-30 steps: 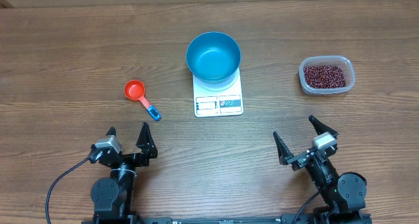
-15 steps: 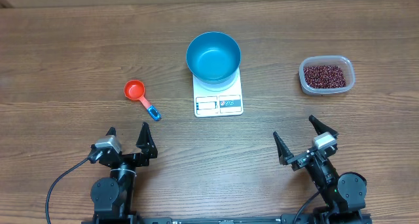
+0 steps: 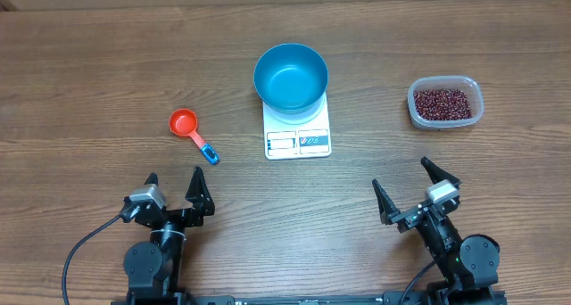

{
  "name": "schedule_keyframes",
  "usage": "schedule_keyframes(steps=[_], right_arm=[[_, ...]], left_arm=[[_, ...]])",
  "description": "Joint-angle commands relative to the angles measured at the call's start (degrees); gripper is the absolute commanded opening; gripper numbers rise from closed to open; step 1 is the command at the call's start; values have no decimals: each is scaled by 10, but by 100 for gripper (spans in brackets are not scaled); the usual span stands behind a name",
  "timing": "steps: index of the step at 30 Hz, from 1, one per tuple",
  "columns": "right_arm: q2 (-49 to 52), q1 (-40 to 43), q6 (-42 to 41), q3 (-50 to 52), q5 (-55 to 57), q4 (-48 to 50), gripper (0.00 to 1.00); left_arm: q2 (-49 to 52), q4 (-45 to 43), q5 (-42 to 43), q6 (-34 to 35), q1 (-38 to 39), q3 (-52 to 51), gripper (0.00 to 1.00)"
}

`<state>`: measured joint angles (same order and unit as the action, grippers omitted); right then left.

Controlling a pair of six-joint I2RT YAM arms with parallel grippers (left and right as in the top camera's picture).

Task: Scoop item into bowl and weigh 150g on scale

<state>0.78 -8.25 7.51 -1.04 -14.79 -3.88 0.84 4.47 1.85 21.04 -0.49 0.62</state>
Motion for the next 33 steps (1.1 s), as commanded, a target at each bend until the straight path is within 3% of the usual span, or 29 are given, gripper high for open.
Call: schedule_keyframes(steps=[1, 33], right_arm=[[-6, 0, -3, 6, 4, 4, 100], [-6, 0, -3, 6, 4, 4, 100]], left_arm=[[-6, 0, -5, -7, -2, -3, 100], [-6, -3, 16, -4, -2, -3, 100]])
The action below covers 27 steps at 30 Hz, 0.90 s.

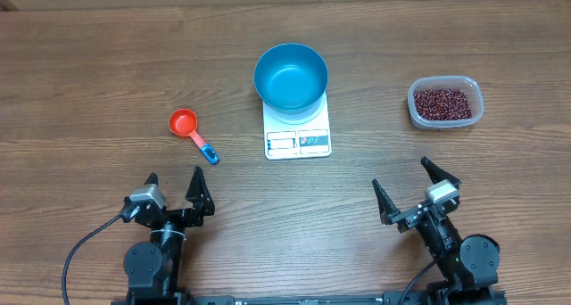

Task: Scoop item into bowl and weigh 150g on scale

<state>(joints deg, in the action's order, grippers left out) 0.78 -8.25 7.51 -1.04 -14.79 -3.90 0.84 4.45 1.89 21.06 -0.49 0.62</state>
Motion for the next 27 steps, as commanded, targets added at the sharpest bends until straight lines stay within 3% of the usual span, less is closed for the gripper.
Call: schedule_keyframes(steps=[1, 6, 13, 19, 27], right_arm=[[-6, 0, -3, 6, 4, 4, 100], [-6, 0, -3, 6, 4, 4, 100], [-6, 0, -3, 6, 4, 4, 100], [-6, 0, -3, 6, 4, 4, 100], [-6, 0, -3, 6, 4, 4, 100]], left_arm=[[-6, -3, 28, -1, -2, -3, 100], [-6, 6, 77, 32, -2, 8, 100], [52, 121, 50, 49, -2, 118, 100], [211, 180, 21, 36, -2, 264, 100], [461, 340, -19, 21, -2, 483, 100]])
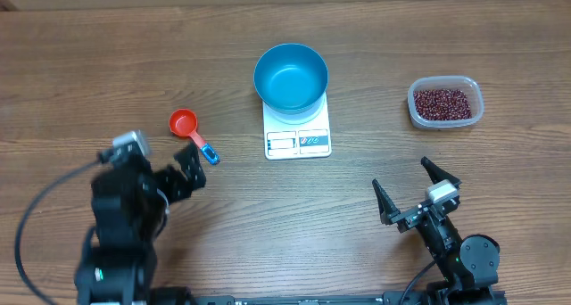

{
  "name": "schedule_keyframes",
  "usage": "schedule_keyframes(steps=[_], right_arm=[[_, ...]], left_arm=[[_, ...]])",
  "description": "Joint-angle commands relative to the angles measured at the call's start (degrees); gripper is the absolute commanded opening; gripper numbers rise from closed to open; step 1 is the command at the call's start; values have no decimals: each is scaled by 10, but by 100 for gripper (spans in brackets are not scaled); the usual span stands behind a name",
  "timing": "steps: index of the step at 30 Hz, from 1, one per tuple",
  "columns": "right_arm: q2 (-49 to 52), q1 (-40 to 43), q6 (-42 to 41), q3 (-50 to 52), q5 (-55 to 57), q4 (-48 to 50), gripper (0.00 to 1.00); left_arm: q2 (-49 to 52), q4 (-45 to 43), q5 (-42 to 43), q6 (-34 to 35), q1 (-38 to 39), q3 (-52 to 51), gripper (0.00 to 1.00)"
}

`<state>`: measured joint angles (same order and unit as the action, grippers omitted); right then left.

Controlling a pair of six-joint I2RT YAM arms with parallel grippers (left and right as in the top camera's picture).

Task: Scoop item into bowl and weigh 150g on scale
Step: 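Move the left gripper over the red measuring scoop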

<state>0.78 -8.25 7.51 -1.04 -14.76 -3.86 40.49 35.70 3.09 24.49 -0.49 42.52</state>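
A red measuring scoop (183, 122) with a blue-tipped handle lies on the table left of the scale. An empty blue bowl (290, 76) stands on the white scale (297, 141). At the right, a clear tub (444, 103) holds red beans. My left gripper (153, 165) is raised and blurred, its jaws open, with one fingertip close to the scoop's handle end. Near the front edge, my right gripper (410, 187) is open and empty.
Brown wooden table (89, 55) all around. The left arm's black cable loops at the front left.
My left arm has risen from its rest pose and moved forward and left, toward the scoop's handle. The right arm, scoop, bowl and tub are unchanged.
At both earlier moments the two arms rested at the front edge with open grippers and nothing moved. By now the left gripper stands close to the scoop, still open.
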Motion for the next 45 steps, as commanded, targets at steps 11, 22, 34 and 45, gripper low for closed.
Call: schedule_keyframes(steps=[11, 22, 34, 45], right_arm=[[-6, 0, -3, 6, 4, 4, 100], [-6, 0, -3, 6, 4, 4, 100], [-6, 0, -3, 6, 4, 4, 100], [-6, 0, -3, 6, 4, 4, 100]], left_arm=[[246, -4, -7, -17, -2, 112, 100], [339, -24, 6, -17, -2, 112, 100], [404, -55, 10, -17, -2, 112, 100], [412, 21, -100, 104, -2, 146, 100]])
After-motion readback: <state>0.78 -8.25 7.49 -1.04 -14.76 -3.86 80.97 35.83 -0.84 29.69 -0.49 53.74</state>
